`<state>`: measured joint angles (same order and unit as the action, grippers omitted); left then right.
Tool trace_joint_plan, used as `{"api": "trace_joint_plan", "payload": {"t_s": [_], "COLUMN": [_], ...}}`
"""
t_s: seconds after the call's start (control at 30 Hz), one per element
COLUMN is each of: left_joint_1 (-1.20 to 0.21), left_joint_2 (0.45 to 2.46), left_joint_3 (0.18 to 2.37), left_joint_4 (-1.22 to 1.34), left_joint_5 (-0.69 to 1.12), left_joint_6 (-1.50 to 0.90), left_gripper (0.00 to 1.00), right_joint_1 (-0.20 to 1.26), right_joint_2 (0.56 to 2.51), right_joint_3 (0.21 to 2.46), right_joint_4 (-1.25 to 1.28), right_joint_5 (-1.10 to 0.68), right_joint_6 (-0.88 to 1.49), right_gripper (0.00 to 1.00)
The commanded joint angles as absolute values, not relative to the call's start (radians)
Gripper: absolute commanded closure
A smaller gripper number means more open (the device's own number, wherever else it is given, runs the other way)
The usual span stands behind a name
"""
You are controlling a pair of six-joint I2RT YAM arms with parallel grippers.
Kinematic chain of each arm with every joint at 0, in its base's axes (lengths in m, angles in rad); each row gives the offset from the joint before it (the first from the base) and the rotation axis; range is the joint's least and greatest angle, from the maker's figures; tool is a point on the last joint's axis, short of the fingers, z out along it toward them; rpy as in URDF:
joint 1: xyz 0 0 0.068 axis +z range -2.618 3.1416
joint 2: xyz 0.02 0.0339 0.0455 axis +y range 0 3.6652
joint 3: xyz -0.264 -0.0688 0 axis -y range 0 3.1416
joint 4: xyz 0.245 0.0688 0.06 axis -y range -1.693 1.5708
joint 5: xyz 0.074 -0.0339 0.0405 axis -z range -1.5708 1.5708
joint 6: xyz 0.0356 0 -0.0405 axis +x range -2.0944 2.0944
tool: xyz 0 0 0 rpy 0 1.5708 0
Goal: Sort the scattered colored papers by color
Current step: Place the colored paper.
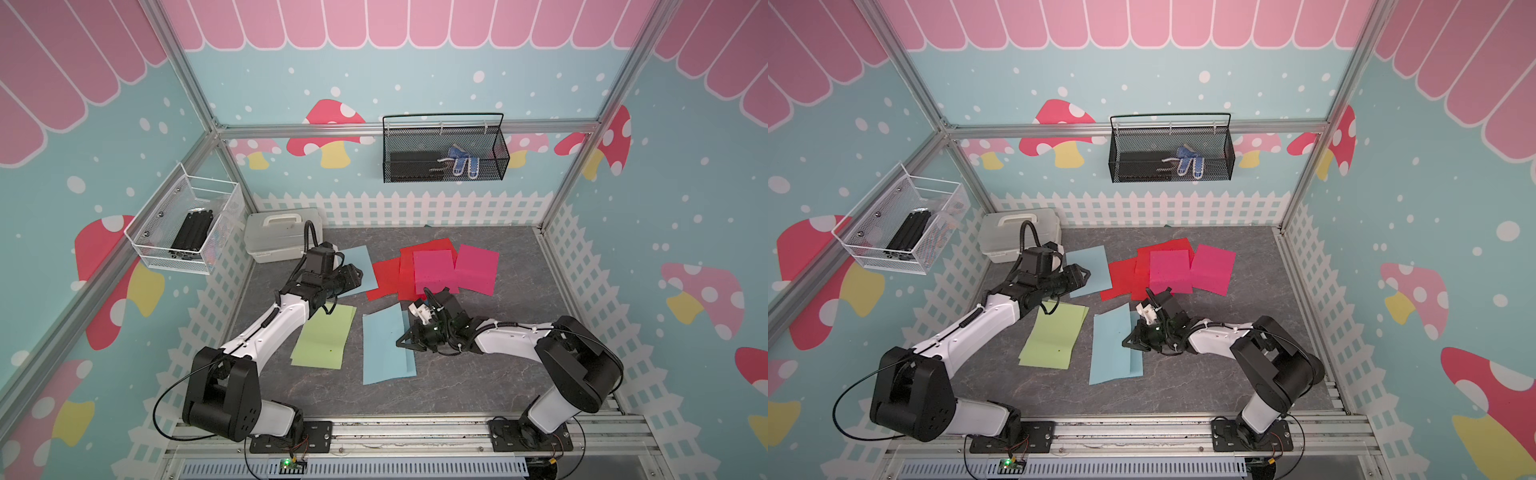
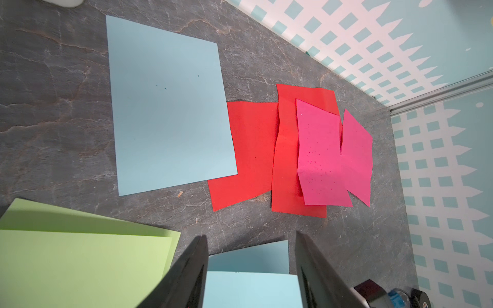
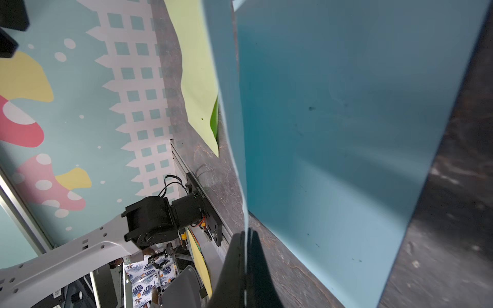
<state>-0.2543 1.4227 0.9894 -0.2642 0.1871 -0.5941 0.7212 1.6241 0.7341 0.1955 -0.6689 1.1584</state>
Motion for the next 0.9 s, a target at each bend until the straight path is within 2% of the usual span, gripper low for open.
{"api": "trace_joint_plan", "payload": {"t_s": [0.0,0.37,0.47,0.63,0.77,0.87], "left_joint_1": [-0.243,-0.242,-0.243,-0.242,-0.242,-0.242], "left_joint_2": [1.429,1.447,1.447,1.452,1.452,1.450], "left_joint_3": [0.979,0.977,0.976,0.971,0.965,0.962], "left_joint_4": [-0.253,-0.252,-0.252,-0.250,-0.247,-0.247], "left_joint_5": [0.194,0.206,0.207,0.210,0.213,0.212], "left_joint_6": [-0.584,-0.584,-0.581,-0.581,-0.581,-0.580], "left_gripper": [0.45,0.45,0.45,0.45,0.45,0.45], "right_joint_1": [0.728,0.727,0.727,0.726,0.724,0.723], "right_joint_2": [1.628,1.635,1.637,1.631,1.634,1.631], "right_joint_3": [0.723,0.726,0.728,0.735,0.751,0.763], "right_joint_4": [0.180,0.126,0.112,0.085,0.050,0.034], "right_joint_5": [-0.653,-0.621,-0.613,-0.592,-0.581,-0.570], "right_joint_6": [1.145,1.118,1.117,1.105,1.087,1.079], "right_gripper": [1.00,1.00,0.92,0.89,0.80,0.79]}}
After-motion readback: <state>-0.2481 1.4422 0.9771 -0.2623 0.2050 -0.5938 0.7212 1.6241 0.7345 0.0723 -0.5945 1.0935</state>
